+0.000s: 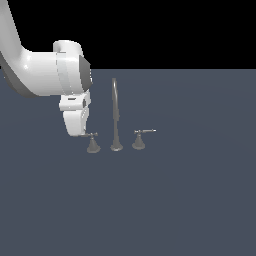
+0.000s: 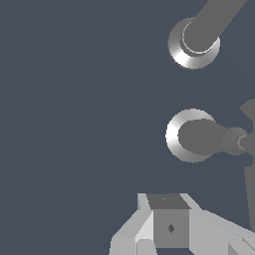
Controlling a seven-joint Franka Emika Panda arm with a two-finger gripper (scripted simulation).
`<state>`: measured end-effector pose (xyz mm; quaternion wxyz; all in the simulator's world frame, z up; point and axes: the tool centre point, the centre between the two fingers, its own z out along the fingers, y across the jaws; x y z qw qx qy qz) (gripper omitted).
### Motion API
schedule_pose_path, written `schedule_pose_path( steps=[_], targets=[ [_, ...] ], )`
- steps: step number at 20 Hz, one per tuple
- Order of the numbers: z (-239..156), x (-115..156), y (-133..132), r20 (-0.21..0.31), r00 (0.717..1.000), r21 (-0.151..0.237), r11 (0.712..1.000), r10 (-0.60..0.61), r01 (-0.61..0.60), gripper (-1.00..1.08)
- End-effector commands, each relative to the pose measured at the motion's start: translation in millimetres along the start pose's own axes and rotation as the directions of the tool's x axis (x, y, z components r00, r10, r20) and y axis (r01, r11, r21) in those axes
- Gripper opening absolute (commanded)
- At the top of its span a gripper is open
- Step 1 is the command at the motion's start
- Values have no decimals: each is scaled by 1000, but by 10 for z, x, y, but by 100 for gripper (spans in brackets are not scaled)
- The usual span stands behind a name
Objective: Turn on the faucet by rotating a designated handle.
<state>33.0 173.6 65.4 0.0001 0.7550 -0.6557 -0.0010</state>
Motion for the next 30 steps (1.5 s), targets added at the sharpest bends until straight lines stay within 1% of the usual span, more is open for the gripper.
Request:
schedule_pose_path(
  steps=[1,3,15,16,17,30],
  targets=[
    [4,2,-5,-1,1000,2,1000,3,-3,-100],
    [4,1,-2,-1,1000,1,1000,2,-2,-100],
    [6,-168,364,-1,1000,1,1000,3,-3,-100],
    [6,-168,364,-1,1000,1,1000,3,-3,-100],
    [-39,-123,259,-2,1000,19,1000,7,-7,-100],
    [-2,-42,708,-1,1000,5,1000,4,-4,-100]
  ],
)
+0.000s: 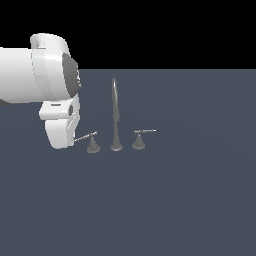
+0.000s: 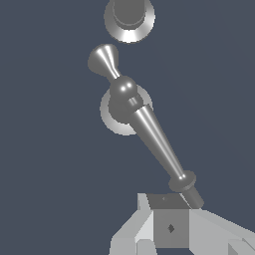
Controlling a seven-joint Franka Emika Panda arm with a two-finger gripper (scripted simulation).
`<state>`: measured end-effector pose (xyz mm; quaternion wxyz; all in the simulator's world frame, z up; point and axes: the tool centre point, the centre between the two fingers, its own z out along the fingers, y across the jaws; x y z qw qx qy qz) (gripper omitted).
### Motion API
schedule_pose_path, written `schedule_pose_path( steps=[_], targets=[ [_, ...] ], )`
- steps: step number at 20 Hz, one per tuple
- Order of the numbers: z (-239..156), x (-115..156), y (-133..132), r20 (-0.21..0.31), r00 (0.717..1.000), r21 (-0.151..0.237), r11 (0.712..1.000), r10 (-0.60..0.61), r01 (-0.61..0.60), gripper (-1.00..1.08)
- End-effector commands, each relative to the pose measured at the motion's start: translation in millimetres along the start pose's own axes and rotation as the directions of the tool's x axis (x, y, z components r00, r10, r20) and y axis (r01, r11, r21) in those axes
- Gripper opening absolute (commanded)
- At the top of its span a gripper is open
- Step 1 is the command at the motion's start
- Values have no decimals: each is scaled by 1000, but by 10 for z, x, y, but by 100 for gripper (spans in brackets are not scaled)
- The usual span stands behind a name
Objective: Turn on the faucet by rotating a designated handle.
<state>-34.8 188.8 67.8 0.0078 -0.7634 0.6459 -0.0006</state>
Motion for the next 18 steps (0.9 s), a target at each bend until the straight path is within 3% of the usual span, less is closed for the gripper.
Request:
schedule_pose_path(
  steps=[1,3,4,15,16,17,18],
  targets=[
    [20,208,99,-9,1000,-10,1000,29,-29,-100],
    [22,214,135,-9,1000,-11,1000,29,-29,-100],
    [-12,57,70,0,1000,0,1000,6,-6,-100],
    [18,614,348,-9,1000,-12,1000,28,-28,-100],
    [18,614,348,-9,1000,-12,1000,28,-28,-100],
    [-21,317,297,6,1000,-2,1000,-13,13,-100],
    [-16,387,286,4,1000,-3,1000,-9,9,-100]
  ],
)
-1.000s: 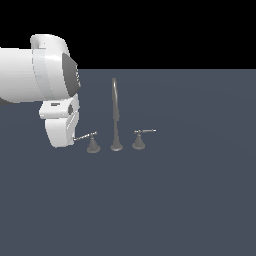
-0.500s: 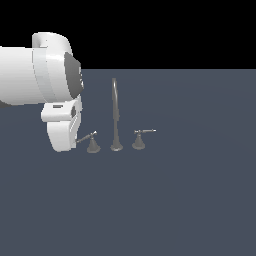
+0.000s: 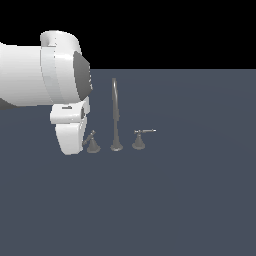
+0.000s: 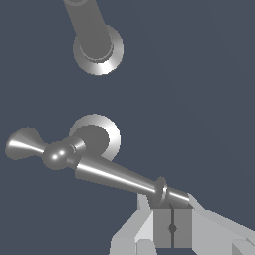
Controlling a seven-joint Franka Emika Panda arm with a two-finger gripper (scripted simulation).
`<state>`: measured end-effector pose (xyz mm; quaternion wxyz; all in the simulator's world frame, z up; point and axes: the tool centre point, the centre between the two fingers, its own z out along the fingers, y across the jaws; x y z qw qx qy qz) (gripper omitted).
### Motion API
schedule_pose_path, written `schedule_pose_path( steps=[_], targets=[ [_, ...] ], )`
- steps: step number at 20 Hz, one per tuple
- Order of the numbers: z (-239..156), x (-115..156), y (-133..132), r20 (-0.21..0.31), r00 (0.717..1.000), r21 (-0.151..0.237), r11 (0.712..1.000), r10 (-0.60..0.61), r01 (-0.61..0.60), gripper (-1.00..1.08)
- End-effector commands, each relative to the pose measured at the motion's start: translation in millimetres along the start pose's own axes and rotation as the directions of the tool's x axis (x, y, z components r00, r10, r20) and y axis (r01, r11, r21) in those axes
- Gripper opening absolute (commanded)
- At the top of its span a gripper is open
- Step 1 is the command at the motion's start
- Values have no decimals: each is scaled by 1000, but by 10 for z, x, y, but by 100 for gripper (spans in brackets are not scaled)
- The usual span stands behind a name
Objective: Turn on the faucet by rotating a designated handle.
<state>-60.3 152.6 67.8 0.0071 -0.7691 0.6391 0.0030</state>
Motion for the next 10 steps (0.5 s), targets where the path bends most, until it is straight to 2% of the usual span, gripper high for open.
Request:
schedule_pose_path(
  steps=[1,9,10],
  targets=[
    [-6,144,-35,-2,1000,1,1000,13,-13,-100],
    [19,701,-105,-13,999,-6,999,45,-45,-100],
    [19,701,-105,-13,999,-6,999,45,-45,-100]
  ],
)
